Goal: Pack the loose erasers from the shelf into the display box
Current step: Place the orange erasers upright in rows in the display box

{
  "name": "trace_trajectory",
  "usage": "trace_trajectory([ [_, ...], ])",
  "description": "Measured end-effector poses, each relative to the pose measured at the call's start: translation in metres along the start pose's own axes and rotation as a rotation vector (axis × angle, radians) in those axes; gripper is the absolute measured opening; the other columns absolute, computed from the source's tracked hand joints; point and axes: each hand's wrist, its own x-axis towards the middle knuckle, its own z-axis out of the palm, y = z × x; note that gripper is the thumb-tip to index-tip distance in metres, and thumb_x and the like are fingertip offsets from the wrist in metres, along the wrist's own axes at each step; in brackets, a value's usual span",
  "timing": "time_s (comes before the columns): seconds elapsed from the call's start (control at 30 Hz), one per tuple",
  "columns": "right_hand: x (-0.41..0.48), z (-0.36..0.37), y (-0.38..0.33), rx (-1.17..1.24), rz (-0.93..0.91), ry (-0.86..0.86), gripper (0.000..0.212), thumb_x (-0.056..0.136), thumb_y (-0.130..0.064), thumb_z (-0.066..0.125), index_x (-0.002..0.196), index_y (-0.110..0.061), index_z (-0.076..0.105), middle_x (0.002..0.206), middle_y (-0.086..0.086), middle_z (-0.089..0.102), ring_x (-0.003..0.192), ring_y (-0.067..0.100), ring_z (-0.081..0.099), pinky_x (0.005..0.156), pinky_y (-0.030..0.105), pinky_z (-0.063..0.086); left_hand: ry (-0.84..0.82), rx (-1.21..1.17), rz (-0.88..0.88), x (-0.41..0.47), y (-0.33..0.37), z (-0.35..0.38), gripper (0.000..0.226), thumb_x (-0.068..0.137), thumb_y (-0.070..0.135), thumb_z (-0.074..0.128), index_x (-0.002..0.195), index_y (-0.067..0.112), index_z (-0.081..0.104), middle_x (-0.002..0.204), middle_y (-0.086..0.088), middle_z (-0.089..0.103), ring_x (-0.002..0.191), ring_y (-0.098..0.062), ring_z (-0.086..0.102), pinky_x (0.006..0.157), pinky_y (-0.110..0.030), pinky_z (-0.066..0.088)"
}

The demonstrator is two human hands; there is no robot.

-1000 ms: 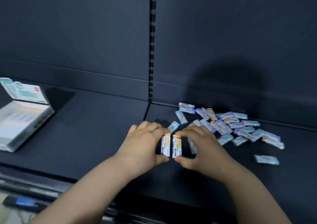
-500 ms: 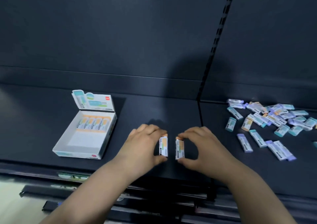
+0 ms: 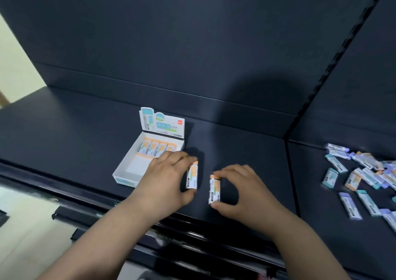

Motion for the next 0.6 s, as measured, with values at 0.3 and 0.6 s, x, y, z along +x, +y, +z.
trace_trajectory([
  [0.3,0.071,0.05,-0.067,-0.009,0.141,0.222,0.058,0.072,-0.044,0.07,0.125,-0.03,0.05,0.113,-0.024,0.042,0.109,-0.003,0.032,0.093,0.007,0.023,-0.085,-0.003,0.029,0.015,-0.123,-0.037,0.069,0.075,0.044,0.069,0.136,0.029,0.041,0.134,0.013,0.046,0.123,-0.013,0.035,0.101,-0.028,0.028],
  [0.6,0.111,0.055,-0.096,-0.31,0.279,0.148,0.06,0.078,-0.046,0.061,0.133,-0.029,0.043,0.129,-0.011,0.045,0.121,0.011,0.033,0.104,0.026,0.027,-0.247,0.061,0.195,0.024,-0.157,-0.043,0.075,0.078,0.054,0.057,0.142,0.033,0.025,0.134,0.014,0.034,0.125,-0.012,0.026,0.101,-0.029,0.026],
])
